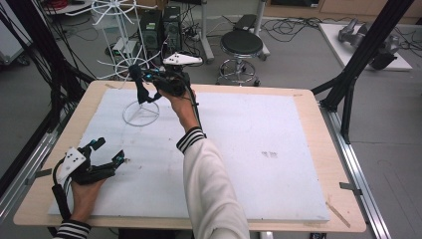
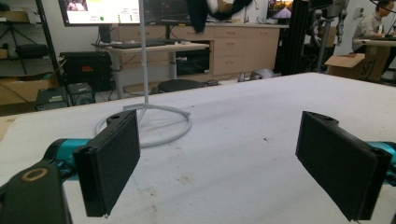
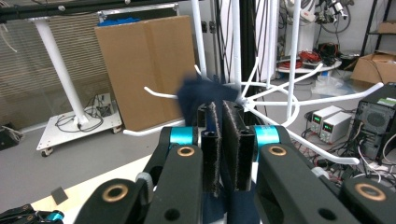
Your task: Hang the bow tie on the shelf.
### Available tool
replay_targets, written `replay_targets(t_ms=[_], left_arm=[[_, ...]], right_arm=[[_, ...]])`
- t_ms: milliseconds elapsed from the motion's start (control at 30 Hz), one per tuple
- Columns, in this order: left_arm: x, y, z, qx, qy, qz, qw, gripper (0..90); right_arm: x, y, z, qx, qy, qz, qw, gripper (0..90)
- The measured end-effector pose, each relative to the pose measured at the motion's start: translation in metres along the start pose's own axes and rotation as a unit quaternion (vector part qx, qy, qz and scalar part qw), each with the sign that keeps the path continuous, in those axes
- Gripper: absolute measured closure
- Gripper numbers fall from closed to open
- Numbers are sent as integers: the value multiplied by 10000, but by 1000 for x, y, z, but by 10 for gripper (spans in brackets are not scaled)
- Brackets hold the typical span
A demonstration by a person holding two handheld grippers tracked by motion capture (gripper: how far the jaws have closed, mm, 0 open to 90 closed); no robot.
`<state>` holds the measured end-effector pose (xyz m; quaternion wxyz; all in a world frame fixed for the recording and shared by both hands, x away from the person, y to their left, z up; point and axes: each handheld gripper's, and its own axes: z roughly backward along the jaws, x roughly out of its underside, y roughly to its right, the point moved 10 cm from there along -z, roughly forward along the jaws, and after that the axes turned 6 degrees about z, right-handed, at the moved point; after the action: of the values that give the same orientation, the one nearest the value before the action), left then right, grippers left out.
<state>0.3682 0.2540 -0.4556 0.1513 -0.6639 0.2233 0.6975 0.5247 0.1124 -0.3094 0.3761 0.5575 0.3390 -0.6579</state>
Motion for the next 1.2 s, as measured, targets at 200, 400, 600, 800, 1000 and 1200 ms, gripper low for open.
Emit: replay_targets(t_ms=[200,400,600,800,1000,1200], left_arm=[[0,0,0,0,1,0,10000,141],[0,0,0,0,-4,1,10000,141],[0,0,0,-12,1,17,10000,141],[0,0,0,-12,0,-13,10000,141],[0,1,0,-15,1,-30,10000,141],[0,1,1,-11,34,-61,10000,141]], right_arm=[[1,1,0,55,-53,-28,10000,804],[1,0,2,-1,-70,-39,10000,733],[-3,-2,7,-1,-77,-2,10000,436],[-7,2,23,331,-251,141,9990,139],[-11,3,58,347,-379,238,9984,114],[-15,-6,111,486,-302,505,9971,114]])
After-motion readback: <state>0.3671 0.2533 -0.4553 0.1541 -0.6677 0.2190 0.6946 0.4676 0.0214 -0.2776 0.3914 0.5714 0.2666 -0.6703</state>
